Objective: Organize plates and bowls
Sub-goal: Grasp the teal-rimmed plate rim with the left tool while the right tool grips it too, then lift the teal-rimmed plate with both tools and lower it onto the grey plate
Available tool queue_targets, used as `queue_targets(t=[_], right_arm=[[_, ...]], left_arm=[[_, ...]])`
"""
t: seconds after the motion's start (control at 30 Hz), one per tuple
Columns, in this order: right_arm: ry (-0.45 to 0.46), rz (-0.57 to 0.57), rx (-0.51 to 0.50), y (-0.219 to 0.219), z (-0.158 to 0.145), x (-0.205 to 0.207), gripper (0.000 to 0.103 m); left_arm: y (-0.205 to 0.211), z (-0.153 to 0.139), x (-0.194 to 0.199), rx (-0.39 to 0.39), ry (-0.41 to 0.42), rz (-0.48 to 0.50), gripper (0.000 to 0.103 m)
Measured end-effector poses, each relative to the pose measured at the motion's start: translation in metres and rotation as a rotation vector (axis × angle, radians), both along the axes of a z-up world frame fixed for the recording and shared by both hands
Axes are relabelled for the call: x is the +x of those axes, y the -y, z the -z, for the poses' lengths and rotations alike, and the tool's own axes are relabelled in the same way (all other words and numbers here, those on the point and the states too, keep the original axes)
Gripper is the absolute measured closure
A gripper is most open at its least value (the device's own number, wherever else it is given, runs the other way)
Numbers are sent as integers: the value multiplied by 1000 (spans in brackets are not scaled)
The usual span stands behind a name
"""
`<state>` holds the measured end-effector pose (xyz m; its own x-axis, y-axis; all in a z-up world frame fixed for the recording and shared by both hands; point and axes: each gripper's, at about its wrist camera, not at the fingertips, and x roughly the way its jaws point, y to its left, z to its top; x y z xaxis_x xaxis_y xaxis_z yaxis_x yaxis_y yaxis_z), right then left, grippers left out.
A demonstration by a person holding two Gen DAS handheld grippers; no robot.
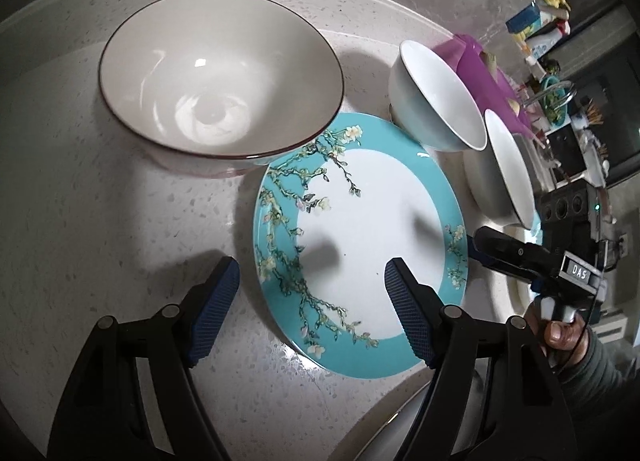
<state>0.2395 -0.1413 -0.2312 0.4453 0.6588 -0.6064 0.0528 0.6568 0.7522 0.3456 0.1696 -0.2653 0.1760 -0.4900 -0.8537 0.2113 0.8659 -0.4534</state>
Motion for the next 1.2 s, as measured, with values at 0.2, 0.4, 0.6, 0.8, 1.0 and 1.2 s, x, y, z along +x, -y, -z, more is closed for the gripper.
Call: queue_targets(t=[0.2, 0.4, 0.6, 0.8, 1.0, 1.2], right_arm=[[-1, -25, -18, -5, 0, 5, 47], [-23, -19, -6, 2, 4, 7, 59], [-85, 7, -33, 13, 11, 8, 93], [-91, 19, -40, 14, 9, 7, 93], [-99, 13, -51, 14, 10, 3, 93], [-104, 21, -33, 14, 7, -4, 93]], left_arm=[[17, -2, -2, 64, 21, 37, 39], [-4, 1, 4, 33, -25, -4, 71], [-15, 3, 8, 45, -42, 11, 90], [-26, 8, 14, -10, -82, -3, 92], [-23, 6, 14, -5, -85, -4, 93], [-18, 0, 8, -14, -78, 3, 93]])
